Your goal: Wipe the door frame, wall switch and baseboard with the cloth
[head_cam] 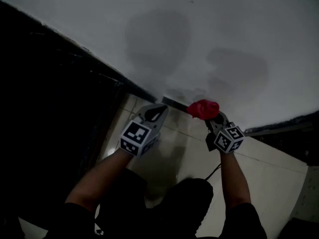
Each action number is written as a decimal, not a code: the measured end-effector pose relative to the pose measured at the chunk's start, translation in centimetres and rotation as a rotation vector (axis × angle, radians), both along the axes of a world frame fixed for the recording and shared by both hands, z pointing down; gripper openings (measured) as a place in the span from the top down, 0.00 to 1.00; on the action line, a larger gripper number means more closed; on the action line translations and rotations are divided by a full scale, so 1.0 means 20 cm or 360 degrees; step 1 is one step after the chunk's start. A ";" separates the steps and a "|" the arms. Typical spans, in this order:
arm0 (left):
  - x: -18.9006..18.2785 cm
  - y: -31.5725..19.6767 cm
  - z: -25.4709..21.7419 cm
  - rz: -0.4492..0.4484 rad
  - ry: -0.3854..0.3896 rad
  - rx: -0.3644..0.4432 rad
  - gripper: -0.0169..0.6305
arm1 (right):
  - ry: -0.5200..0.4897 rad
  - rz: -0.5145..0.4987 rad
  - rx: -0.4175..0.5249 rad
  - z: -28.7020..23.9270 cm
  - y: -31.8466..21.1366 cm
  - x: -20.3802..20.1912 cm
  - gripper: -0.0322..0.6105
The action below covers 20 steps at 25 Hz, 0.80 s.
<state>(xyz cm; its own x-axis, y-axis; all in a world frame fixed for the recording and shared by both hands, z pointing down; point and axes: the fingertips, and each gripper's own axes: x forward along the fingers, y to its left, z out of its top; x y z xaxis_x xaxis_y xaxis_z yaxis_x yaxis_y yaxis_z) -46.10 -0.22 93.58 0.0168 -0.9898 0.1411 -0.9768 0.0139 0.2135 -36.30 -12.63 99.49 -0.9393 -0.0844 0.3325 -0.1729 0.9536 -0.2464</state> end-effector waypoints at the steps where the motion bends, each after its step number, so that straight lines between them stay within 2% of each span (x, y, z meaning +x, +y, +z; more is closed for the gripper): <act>1: -0.04 0.03 -0.08 -0.0034 -0.0048 -0.0009 0.99 | 0.0008 -0.0009 0.0036 -0.12 0.03 0.02 0.86; 3: -0.08 0.04 -0.32 -0.0077 -0.0093 -0.0025 0.99 | 0.0027 0.0012 0.0084 -0.37 0.04 0.08 0.86; 8: -0.06 -0.09 -1.17 -0.0165 -0.0035 0.0035 0.99 | -0.0055 0.0201 0.0108 -1.21 -0.02 0.19 0.86; 10: 0.06 -0.12 -1.55 -0.0143 -0.0045 0.0061 0.99 | -0.0144 0.0280 0.0095 -1.62 -0.02 0.28 0.86; 13: 0.34 -0.17 -2.10 -0.0018 -0.0155 0.0093 0.99 | -0.0317 0.0403 0.0048 -2.24 -0.04 0.52 0.86; 15: 0.47 -0.19 -2.41 0.0023 -0.0193 0.0085 0.99 | -0.0392 0.0429 0.0068 -2.59 -0.06 0.65 0.86; 20: 0.58 -0.09 -3.01 -0.0001 -0.0188 0.0142 0.99 | -0.0500 0.0465 0.0200 -3.24 0.00 0.88 0.87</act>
